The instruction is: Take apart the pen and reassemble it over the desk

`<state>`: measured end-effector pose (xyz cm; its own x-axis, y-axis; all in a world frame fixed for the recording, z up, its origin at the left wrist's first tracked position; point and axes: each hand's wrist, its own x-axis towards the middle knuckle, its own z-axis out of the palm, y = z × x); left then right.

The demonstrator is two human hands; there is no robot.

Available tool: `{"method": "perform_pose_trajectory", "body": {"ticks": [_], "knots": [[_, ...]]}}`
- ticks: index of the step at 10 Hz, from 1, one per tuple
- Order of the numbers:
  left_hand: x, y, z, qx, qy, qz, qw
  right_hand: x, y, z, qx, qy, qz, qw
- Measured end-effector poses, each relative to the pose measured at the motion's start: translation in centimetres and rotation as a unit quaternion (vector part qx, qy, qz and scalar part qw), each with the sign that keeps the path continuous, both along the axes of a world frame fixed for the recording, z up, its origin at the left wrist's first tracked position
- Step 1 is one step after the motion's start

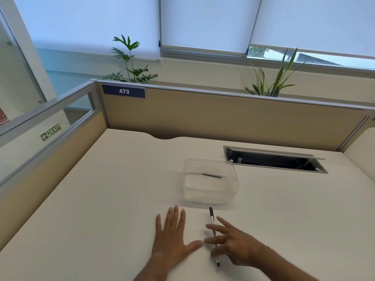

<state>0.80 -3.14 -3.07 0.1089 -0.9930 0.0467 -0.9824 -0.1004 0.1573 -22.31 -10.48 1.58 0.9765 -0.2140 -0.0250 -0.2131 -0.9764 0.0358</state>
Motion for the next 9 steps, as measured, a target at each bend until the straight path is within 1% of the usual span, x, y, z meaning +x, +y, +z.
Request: {"method": "perform_pose_trajectory", "body": {"ticks": [1,2,4,5,6,7,8,9], "knots": [[0.0,0.0,0.1,0.005,-0.004,-0.001,1.000,0.2,-0.5,-0.4,0.060,0.010,-0.017,0.998],[0.0,0.1,0.0,0.002,-0.011,0.000,1.000,0.2,-0.5,-0.8,0.089,0.013,-0.034,0.995],[0.0,0.0,0.0,-0.012,-0.032,0.000,0.999,-0.1,0.0,-2.0,0.105,-0.008,-0.060,0.993],[0.0,0.1,-0.2,-0.027,-0.025,0.008,0.999,-0.1,0.1,-1.9,0.106,-0.012,-0.061,0.992],[0.1,0.1,-0.3,-0.039,-0.023,0.013,0.999,0.0,0.1,-1.4,0.093,-0.006,-0.057,0.994],[0.0,0.1,-0.3,-0.051,-0.023,0.014,0.998,0.1,0.6,-0.5,0.058,-0.028,-0.064,0.996],[0.1,-0.1,-0.1,-0.047,-0.015,0.016,0.999,0.4,0.7,1.7,0.069,-0.084,-0.086,0.990],[0.3,-1.2,0.6,-0.081,0.011,-0.007,0.997,0.9,0.2,6.5,0.082,-0.266,-0.131,0.951]]}}
